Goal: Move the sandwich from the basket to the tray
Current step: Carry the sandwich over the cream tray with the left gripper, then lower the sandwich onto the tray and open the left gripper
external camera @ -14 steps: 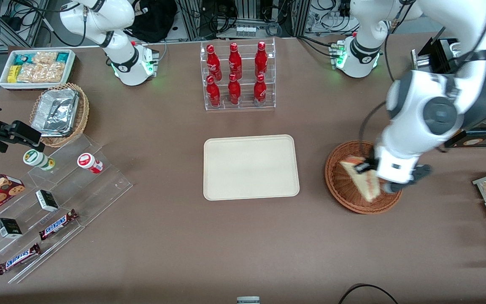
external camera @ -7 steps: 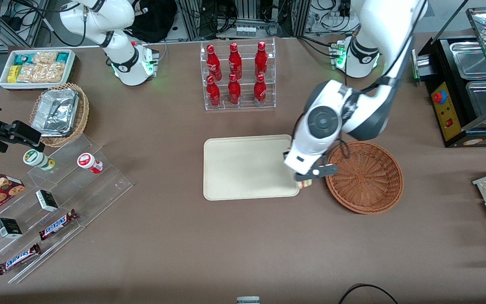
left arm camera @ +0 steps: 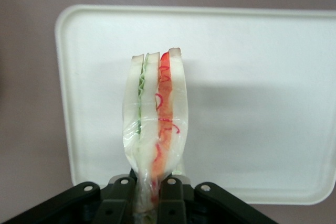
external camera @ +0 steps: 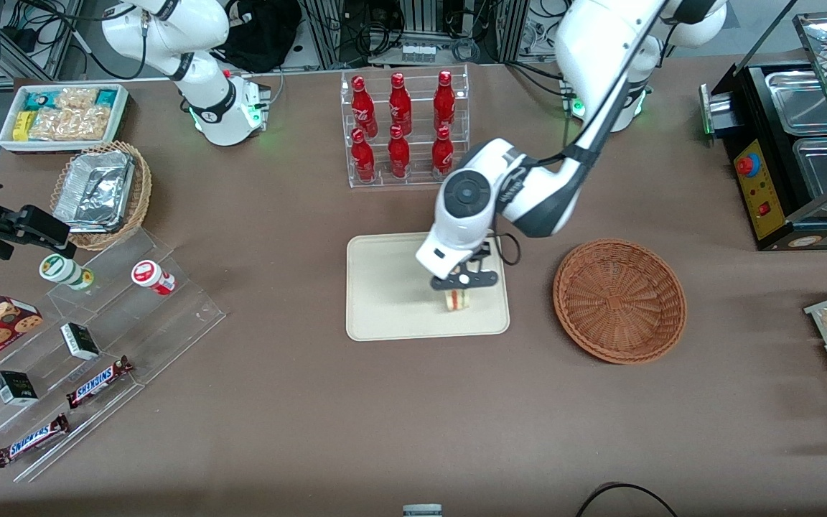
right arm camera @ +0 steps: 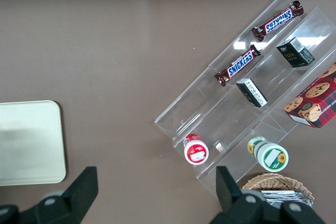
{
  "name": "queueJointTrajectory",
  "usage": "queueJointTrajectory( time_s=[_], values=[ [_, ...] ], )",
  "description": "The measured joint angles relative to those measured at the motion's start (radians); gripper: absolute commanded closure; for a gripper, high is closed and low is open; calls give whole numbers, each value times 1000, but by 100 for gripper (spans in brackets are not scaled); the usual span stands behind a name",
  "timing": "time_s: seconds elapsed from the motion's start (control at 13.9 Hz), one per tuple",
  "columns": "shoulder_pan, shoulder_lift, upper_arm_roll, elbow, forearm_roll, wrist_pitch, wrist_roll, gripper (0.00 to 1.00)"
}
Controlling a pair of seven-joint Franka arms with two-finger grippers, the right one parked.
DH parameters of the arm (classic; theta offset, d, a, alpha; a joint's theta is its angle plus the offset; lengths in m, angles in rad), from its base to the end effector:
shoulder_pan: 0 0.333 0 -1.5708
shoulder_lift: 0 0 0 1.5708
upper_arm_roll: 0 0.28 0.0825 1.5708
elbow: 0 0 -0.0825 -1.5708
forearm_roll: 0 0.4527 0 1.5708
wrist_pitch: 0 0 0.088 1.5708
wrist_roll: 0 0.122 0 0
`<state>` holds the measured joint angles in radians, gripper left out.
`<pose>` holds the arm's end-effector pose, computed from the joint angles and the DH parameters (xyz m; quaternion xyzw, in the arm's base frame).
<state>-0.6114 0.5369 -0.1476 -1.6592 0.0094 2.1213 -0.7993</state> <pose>0.5181 -0.4836 0.2088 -0.9985 -0.0265 0.0485 0.0000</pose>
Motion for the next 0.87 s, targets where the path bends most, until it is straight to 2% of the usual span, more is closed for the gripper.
queueJointTrajectory(
  time_s=[0.51, 0.65, 0.79, 0.87],
  values=[
    [-64, 98, 0, 17, 0, 97, -16, 89],
    [-63, 107, 2, 21, 0, 109, -16, 83],
    [-63, 115, 3, 21, 0, 120, -16, 40],
    [-63, 118, 3, 22, 0, 122, -16, 5]
  ],
)
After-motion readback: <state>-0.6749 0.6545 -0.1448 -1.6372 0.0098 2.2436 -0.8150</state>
